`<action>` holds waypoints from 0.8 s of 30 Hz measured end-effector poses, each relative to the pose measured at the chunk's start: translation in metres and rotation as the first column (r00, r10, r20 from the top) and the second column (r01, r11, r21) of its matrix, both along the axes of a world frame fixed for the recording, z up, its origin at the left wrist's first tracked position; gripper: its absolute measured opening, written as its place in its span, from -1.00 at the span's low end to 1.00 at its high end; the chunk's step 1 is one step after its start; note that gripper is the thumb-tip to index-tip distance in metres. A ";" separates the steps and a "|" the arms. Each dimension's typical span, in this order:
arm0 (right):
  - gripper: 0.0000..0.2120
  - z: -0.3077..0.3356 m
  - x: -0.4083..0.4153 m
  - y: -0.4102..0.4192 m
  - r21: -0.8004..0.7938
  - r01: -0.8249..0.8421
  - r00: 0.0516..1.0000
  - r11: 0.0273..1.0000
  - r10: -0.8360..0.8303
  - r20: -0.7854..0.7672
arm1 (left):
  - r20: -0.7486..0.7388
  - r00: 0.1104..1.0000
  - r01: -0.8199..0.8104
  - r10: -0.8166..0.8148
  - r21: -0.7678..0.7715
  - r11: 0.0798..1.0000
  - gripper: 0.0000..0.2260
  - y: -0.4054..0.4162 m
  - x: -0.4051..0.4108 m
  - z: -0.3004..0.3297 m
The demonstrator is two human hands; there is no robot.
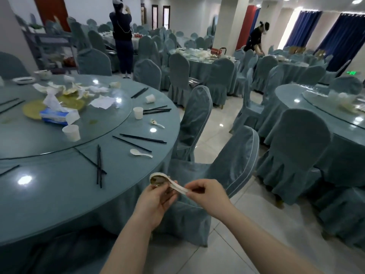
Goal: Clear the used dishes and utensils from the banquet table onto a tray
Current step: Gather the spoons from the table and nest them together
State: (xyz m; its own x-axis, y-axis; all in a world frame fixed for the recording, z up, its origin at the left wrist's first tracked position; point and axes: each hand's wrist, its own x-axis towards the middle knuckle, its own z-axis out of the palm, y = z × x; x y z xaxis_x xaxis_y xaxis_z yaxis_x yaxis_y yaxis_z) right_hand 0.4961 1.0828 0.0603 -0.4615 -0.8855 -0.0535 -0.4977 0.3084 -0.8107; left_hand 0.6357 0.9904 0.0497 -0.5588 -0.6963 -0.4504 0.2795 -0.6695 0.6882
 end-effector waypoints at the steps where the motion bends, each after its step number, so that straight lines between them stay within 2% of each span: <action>1: -0.85 -0.003 -0.008 -0.013 -0.003 -0.033 0.999 0.999 0.034 0.003 | -0.001 0.999 -0.048 0.048 0.009 0.999 -0.86 -0.009 -0.003 -0.002; 7: -0.84 -0.025 -0.063 -0.067 -0.020 -0.163 0.987 0.986 0.162 -0.015 | -0.005 0.948 -0.317 0.318 0.080 0.945 -0.88 -0.043 -0.009 -0.023; 12: -0.87 -0.046 -0.088 -0.125 0.057 -0.225 0.974 0.973 0.226 -0.008 | -0.003 0.871 -0.485 0.491 0.150 0.862 -0.88 -0.062 0.001 -0.043; 19: -0.87 -0.087 -0.085 -0.238 0.155 -0.317 0.947 0.936 0.321 -0.001 | 0.081 0.781 -0.623 0.619 0.152 0.767 -0.89 -0.135 0.022 -0.061; 24: -0.81 -0.120 -0.089 -0.307 0.267 -0.259 0.962 0.928 0.272 -0.010 | 0.109 0.766 -0.643 0.634 0.128 0.755 -0.89 -0.199 0.032 -0.068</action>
